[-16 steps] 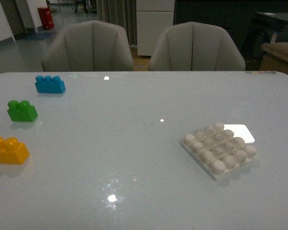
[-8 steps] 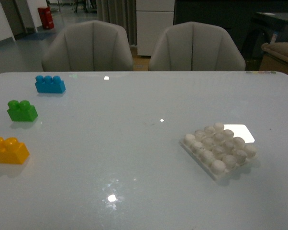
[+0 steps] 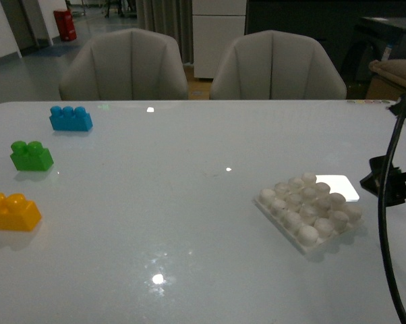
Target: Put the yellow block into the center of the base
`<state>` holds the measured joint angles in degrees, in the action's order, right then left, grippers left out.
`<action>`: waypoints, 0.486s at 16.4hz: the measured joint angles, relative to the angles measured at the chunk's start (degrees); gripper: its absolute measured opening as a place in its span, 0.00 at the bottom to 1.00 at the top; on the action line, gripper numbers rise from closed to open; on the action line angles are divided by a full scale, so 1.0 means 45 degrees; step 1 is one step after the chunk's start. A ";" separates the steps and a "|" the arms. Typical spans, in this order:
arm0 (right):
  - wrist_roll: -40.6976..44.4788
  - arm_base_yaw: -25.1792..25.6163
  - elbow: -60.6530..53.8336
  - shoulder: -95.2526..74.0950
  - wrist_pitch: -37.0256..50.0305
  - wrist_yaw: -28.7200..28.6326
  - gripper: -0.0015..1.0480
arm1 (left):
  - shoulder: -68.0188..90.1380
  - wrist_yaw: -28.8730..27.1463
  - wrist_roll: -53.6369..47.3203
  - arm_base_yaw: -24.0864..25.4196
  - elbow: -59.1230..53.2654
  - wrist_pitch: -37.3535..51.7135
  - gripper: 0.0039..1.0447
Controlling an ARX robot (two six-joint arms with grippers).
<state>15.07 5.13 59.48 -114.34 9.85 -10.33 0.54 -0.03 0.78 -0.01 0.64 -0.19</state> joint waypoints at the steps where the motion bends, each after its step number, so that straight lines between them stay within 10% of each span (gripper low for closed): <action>1: 0.0000 -0.0170 0.0359 -0.0423 -0.0175 -0.0267 0.94 | 0.0000 0.0000 0.0000 0.0000 0.0000 0.0000 0.94; 8: -0.0733 -0.0559 0.1739 -0.2268 -0.0471 -0.1404 0.94 | 0.0000 0.0000 0.0000 0.0000 0.0000 0.0000 0.94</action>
<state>11.77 2.61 67.31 -124.55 7.73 -16.64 0.54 -0.03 0.78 -0.01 0.64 -0.19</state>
